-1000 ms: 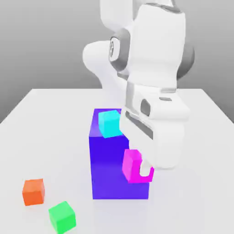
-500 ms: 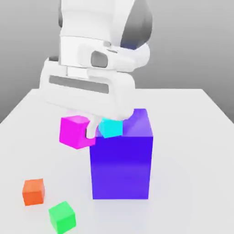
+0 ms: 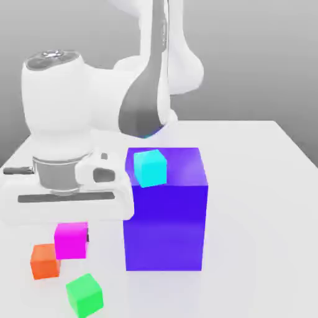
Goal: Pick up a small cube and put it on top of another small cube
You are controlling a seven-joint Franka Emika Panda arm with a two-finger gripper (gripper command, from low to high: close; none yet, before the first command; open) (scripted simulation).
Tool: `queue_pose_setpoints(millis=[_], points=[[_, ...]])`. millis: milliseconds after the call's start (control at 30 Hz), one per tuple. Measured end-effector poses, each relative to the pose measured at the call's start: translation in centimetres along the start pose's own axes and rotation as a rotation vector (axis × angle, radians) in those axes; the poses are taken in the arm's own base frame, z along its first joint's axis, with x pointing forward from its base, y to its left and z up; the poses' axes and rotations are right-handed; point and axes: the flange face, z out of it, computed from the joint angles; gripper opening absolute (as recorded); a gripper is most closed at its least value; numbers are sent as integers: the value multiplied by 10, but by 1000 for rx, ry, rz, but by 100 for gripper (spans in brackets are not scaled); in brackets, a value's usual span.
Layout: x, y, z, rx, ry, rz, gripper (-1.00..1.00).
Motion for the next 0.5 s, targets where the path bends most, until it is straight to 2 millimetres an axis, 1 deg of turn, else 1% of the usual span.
queue_pose_setpoints(millis=[100,133,500], points=[[0,0,0,1,-2,0,-100],[0,0,0,2,-3,0,100],[0,0,0,2,-3,0,100]])
